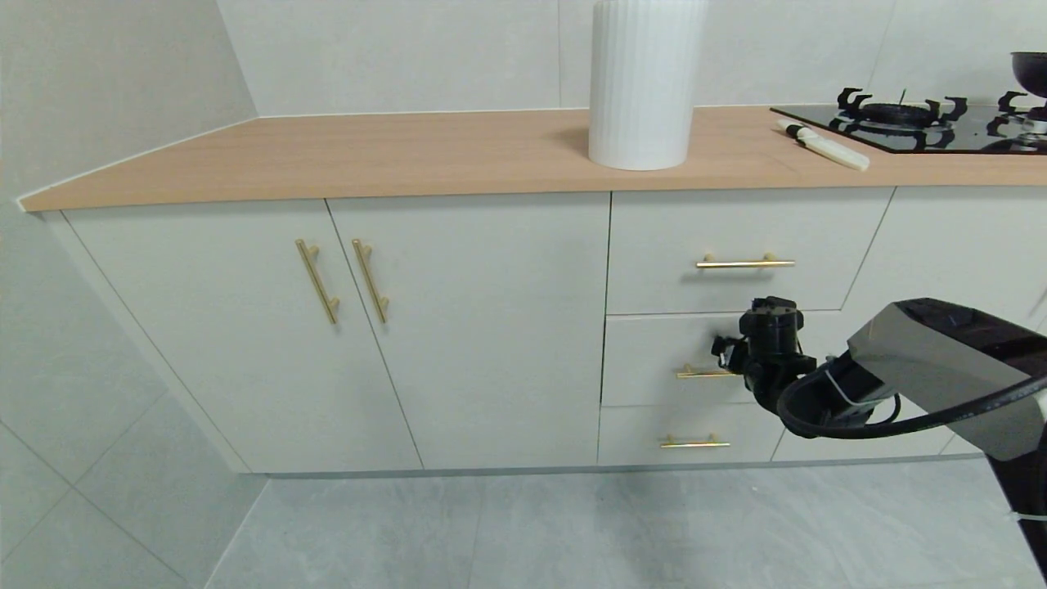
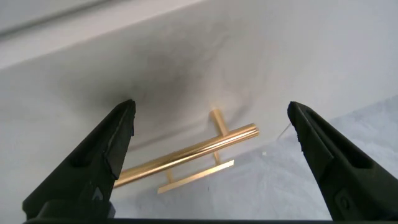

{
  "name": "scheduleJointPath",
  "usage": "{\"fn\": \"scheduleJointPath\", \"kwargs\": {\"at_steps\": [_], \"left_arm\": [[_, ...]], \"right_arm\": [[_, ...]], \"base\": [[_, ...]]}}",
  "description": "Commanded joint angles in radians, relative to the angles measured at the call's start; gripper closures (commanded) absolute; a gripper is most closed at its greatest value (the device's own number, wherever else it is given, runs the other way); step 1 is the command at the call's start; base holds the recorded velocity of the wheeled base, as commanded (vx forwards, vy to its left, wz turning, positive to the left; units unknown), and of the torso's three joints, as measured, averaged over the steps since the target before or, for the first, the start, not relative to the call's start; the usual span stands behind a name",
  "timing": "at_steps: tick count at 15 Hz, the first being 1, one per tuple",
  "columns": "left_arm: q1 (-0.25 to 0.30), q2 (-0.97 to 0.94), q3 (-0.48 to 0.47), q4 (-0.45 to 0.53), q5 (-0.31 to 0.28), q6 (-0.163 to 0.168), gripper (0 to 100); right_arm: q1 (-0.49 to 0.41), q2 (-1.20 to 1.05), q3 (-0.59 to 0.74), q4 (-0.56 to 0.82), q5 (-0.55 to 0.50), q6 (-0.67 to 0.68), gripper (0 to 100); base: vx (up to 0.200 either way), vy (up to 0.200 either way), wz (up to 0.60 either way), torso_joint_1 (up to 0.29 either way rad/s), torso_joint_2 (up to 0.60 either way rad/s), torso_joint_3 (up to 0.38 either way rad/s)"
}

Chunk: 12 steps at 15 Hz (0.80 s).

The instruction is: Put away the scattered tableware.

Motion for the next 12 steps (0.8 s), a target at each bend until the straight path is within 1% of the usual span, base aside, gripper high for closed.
{"fn": "scheduleJointPath", "kwargs": {"at_steps": [1,9,11,12], "left_arm": [[0.0,0.0,0.0,0.0,0.0,0.001,0],[0.0,0.002,0.0,0.0,0.0,0.001,0],[0.0,0.002,0.0,-0.002,0.0,0.0,0],[0.0,0.0,0.0,0.0,0.0,0.0,0]], "right_arm": [[-0.005,0.028,-0.039,-0.001,-0.015,-0.001,0],[-0.005,0.025,-0.039,-0.001,-0.02,-0.002,0],[-0.004,-0.006,0.003,0.0,-0.018,-0.005,0],[-0.004,-0.057,0.069,0.002,-0.01,-0.01,0]], "base": [[0.0,0.0,0.0,0.0,0.0,0.0],[0.0,0.0,0.0,0.0,0.0,0.0],[0.0,0.0,0.0,0.0,0.0,0.0],[0.0,0.0,0.0,0.0,0.0,0.0]]}}
